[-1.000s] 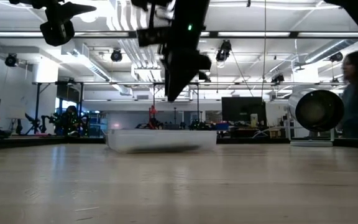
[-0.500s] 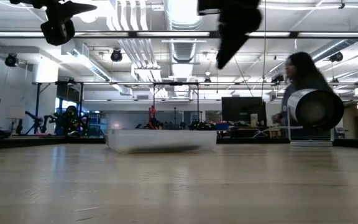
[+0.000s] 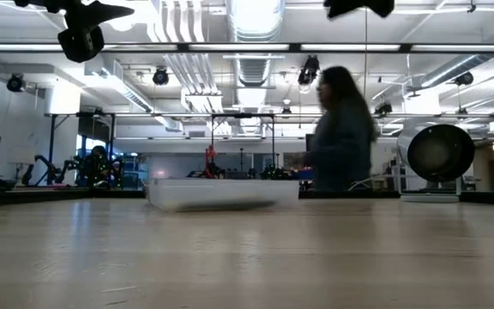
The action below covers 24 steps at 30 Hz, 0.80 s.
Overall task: Pick & place school supplies into a supply box
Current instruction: Close the black supply box
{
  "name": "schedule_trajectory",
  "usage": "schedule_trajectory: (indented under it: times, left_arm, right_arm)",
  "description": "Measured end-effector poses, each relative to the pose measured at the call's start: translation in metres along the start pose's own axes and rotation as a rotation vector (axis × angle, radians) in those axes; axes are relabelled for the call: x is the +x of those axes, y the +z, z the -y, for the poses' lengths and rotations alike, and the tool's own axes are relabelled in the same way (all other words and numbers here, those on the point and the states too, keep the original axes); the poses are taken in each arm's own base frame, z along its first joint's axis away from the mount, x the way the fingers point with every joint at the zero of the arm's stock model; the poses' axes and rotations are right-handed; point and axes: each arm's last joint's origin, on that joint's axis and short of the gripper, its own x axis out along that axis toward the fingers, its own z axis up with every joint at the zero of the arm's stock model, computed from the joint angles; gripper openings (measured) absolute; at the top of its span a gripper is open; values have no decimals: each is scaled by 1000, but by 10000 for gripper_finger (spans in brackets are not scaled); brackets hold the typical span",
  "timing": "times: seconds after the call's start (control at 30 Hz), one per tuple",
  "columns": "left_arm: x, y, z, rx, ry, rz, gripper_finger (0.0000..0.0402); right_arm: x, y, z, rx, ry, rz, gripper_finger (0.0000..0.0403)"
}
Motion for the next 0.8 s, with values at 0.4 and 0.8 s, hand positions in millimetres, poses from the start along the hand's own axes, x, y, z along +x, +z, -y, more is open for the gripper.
schedule_trajectory:
  times: [0.4, 0.8]
  left_arm:
    - [1, 0, 0, -110, -1, 4, 122]
    - [2, 0, 0, -62, 1, 1, 122]
  right_arm:
    - [-4, -28, 1, -37, 510, 278, 104]
    - [37, -109, 28, 156, 563, 334, 91]
